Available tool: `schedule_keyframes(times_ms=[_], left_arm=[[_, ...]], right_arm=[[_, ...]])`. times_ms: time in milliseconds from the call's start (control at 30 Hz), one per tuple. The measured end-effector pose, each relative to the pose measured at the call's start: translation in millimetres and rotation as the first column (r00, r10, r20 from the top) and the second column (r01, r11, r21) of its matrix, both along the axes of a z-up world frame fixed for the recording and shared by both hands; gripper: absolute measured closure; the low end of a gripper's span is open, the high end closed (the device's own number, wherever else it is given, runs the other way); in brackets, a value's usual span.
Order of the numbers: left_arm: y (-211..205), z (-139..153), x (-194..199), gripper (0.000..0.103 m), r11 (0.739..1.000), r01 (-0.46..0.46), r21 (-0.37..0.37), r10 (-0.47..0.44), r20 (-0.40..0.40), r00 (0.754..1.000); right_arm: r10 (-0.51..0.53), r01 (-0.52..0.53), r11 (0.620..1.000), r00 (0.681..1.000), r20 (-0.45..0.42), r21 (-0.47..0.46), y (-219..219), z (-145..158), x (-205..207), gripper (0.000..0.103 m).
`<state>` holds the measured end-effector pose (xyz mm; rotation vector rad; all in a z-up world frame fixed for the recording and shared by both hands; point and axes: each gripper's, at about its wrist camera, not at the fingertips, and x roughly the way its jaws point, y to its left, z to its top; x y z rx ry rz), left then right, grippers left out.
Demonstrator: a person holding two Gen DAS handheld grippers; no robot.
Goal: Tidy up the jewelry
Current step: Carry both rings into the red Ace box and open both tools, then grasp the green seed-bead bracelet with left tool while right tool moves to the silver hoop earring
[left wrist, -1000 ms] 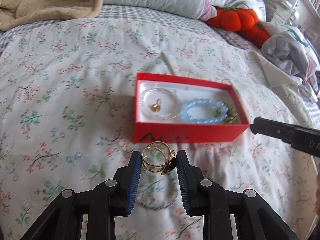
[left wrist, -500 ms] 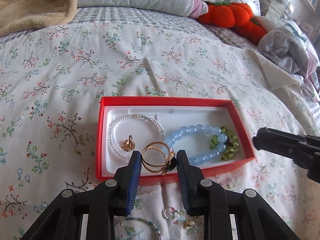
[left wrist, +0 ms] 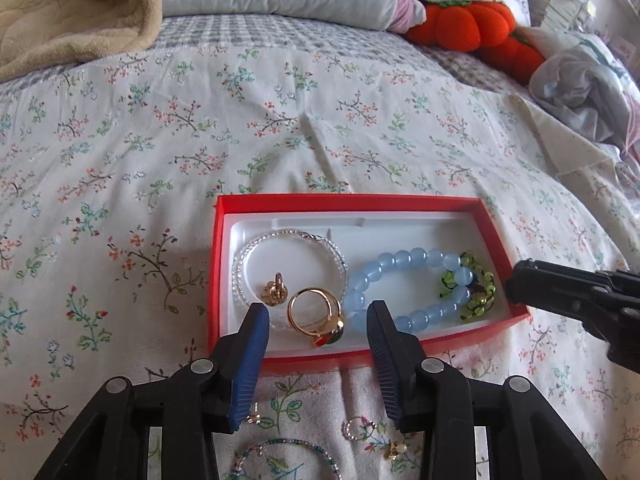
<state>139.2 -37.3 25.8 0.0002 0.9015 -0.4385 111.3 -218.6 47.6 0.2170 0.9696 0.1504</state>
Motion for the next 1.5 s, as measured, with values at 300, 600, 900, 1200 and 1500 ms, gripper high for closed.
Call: schedule_keyframes(times_ms=[300,600,900,1200,1500], left_arm=[[17.7,7.9,-21.3,0.059,1.0,-0.023,0.004,0.023,-0.002,1.0],[38.3,2.5,-30.1,0.059,0.999,-0.053,0.008,0.054,-0.047,0.997],[47.3,-5.0,-33.3,0.053,0.996,-0.082,0.02,0.084,-0.084,0.993],[55.6,-7.9,-46.5,0.042,0.995,-0.09,0.043,0.093,-0.091,0.991],[64.1,-21.3,-62.1,0.031,0.994,-0.089,0.069,0.096,-0.105,0.99]], right_arm=[[0.004,-0.004,1.0,1.0,-0.016,-0.019,14.6,-0.2,17.5,0.089],[0.007,-0.009,0.999,0.999,-0.047,-0.04,27.8,-8.1,27.9,0.089],[0.006,-0.005,1.0,0.999,-0.052,0.027,20.6,-5.5,27.3,0.079],[0.028,-0.027,0.999,0.998,-0.053,0.021,18.6,4.5,0.9,0.072],[0.052,-0.051,0.999,0.997,-0.053,0.013,15.9,4.1,-31.2,0.055]])
